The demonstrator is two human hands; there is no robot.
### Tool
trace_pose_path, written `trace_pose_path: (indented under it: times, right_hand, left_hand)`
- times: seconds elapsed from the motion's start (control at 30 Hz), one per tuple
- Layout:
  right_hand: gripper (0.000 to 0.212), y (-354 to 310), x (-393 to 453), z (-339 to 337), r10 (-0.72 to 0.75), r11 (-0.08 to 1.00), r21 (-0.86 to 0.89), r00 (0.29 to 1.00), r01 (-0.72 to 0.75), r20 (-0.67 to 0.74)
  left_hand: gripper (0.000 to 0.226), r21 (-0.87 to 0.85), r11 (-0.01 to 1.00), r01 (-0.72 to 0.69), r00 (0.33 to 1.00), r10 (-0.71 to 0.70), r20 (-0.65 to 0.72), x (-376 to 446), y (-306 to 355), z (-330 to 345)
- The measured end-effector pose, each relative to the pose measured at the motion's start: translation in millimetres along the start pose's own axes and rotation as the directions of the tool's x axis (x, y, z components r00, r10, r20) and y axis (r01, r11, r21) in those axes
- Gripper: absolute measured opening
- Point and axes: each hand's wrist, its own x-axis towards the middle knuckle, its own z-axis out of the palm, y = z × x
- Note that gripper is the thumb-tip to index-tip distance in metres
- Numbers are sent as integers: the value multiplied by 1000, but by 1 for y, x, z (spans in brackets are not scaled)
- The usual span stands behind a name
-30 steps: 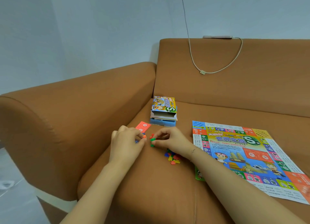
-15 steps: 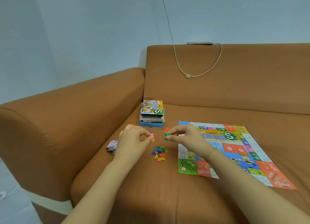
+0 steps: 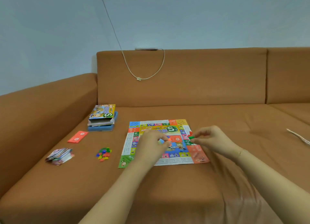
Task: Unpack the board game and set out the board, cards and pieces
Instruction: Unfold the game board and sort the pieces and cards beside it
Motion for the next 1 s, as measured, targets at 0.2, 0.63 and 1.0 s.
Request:
trace_pose_path:
  times: [0.2, 0.63, 1.0]
  right_hand:
    - [5, 26, -29, -8, 55, 990, 130, 998, -57, 20]
    - [9, 56, -34, 0, -84, 993, -79, 996, 84, 7]
    - [12, 59, -38, 0, -107, 991, -88, 994, 105, -18]
  left_hand:
    - [11, -7, 1000, 11, 998, -11, 64, 3, 28, 50]
    - [10, -107, 994, -36, 985, 53, 163, -8, 24, 78]
    - [10, -164, 986, 7, 980, 26, 199, -6, 29, 79]
